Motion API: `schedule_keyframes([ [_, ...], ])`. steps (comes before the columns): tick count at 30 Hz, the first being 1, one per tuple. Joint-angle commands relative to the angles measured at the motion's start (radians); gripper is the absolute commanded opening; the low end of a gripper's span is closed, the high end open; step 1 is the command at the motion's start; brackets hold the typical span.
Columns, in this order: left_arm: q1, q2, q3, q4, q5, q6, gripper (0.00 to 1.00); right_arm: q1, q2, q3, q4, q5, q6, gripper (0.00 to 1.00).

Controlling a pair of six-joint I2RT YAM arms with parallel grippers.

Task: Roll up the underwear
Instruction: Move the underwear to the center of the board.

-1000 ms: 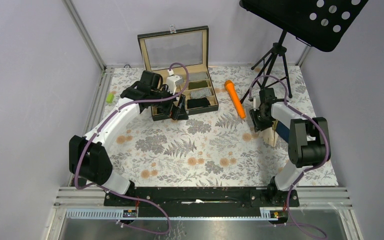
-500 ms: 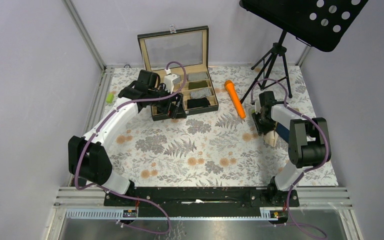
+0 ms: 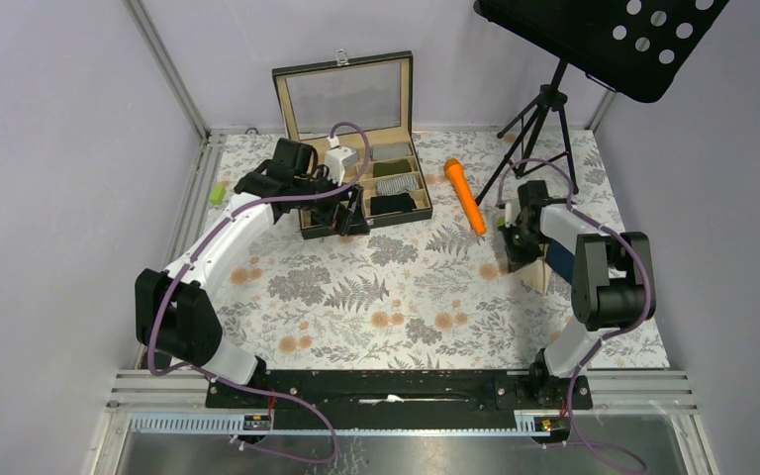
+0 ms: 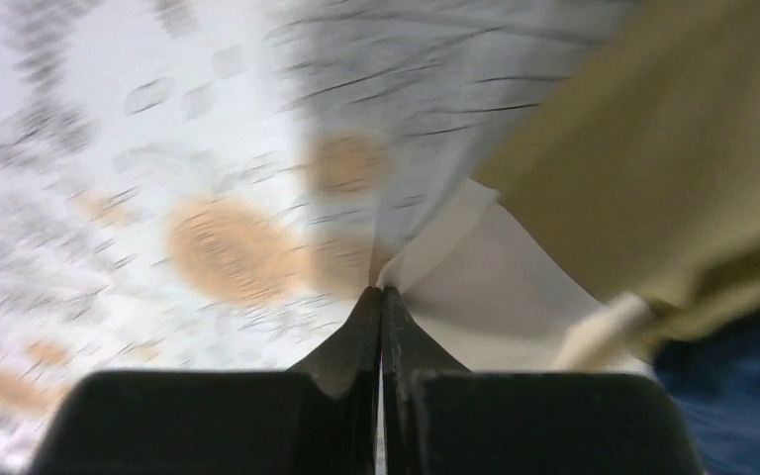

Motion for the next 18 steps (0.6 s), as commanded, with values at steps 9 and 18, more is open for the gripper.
schedule_keyframes([
  [9,-0.008,-0.076,-0.035,0.025,0.092,0.168,0.95,0.446,-0.208,0.037,-0.292,-0.512,-0.134,0.0],
  [18,-0.055,-0.232,-0.191,0.045,0.07,0.397,0.94,0.529,-0.08,0.254,-0.325,-0.693,-0.14,0.0],
])
